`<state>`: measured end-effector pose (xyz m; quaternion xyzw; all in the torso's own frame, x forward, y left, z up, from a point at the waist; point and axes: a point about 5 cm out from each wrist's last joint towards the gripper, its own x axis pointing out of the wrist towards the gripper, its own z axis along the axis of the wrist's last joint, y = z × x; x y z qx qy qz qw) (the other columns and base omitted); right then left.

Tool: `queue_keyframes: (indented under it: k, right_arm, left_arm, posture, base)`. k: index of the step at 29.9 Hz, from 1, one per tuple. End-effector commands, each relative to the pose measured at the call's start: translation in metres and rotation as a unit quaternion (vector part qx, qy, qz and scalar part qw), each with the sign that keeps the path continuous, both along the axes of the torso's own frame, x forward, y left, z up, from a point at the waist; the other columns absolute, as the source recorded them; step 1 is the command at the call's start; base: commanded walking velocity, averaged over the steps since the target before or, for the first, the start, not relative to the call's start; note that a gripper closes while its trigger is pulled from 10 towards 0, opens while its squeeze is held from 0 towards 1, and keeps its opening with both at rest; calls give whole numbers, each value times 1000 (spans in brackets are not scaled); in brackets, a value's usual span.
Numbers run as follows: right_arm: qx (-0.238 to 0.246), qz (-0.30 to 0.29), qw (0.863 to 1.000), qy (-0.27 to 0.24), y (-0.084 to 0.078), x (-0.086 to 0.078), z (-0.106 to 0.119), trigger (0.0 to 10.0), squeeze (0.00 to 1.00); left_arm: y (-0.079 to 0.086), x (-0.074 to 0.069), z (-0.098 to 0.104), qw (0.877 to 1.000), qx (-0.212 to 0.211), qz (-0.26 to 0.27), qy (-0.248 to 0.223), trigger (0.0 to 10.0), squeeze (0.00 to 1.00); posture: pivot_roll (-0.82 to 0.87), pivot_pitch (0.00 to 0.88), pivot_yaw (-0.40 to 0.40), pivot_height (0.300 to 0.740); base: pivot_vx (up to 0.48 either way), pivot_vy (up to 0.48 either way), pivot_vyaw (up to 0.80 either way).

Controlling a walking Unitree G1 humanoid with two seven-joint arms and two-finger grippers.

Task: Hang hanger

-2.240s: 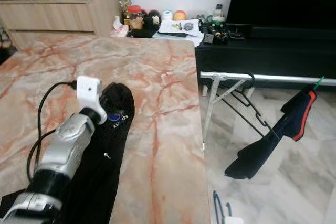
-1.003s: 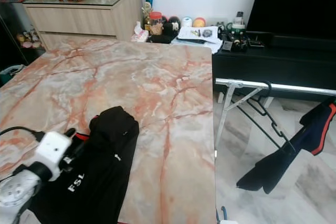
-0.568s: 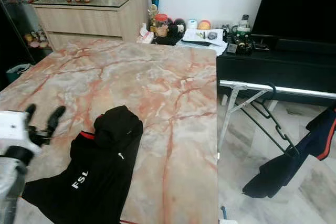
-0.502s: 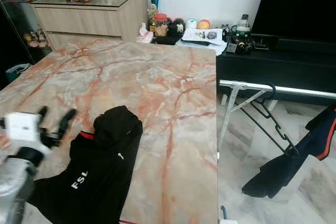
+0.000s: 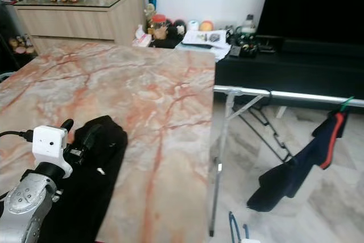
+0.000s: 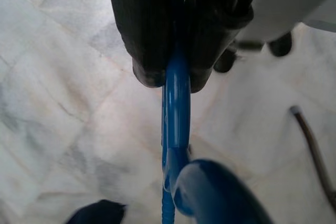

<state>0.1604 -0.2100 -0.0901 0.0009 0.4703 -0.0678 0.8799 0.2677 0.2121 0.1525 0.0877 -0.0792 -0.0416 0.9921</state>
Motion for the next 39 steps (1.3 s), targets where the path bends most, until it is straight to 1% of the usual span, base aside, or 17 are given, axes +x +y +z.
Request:
queue_keyframes:
  k: [1,5,22,28,32,33,35,36,37,39]
  right_arm:
    - [9,-11,1000,1,2,-2,-1,10000,0]
    - [9,-11,1000,-2,2,-1,-1,10000,0]
    - [10,-1,1000,-1,6,1,-1,10000,0]
    - [10,-1,1000,-2,6,1,-1,10000,0]
    - [10,-2,1000,-2,6,1,-1,10000,0]
    - [9,-1,1000,-1,6,0,-1,10000,0]
    - [9,-1,1000,-1,6,1,-1,10000,0]
    - [9,-1,1000,-1,6,1,-1,10000,0]
    - [10,-1,1000,-2,7,1,-1,10000,0]
    - [10,-3,1000,-2,7,1,-1,10000,0]
  left_arm:
    - [-1,1,1,1000,8,-4,-3,10000,0]
    - [-2,1,2,1000,7,-4,-5,10000,0]
    - [-2,1,-1,1000,6,-2,-2,10000,0]
    - [-3,0,-3,1000,8,-5,1,10000,0]
    - [-6,-1,-9,1000,10,-13,13,10000,0]
    - [-6,-1,-12,1000,8,-14,17,10000,0]
    - [-8,-2,-33,997,15,-26,64,10000,0]
    - [-8,-2,-33,997,15,-26,64,10000,0]
    - [-5,-4,-50,994,15,-24,103,10000,0]
    - [-2,-6,-67,990,13,-27,137,10000,0]
  posture:
    - [80,42,11,740]
    - [80,42,11,740]
    - [78,43,10,740]
    - [76,44,10,740]
    - [76,44,11,740]
    - [76,44,11,740]
    - [78,42,10,740]
    - [78,42,10,740]
    - [76,42,11,740]
    - [76,42,11,740]
  base:
    - [0,-337,0]
    - [0,-347,0]
    - [0,-480,0]
    - [0,-436,0]
    - [0,-480,0]
    - [0,-480,0]
    - [0,-309,0]
    - [0,-300,0]
    - [0,0,0]
    - [0,0,0]
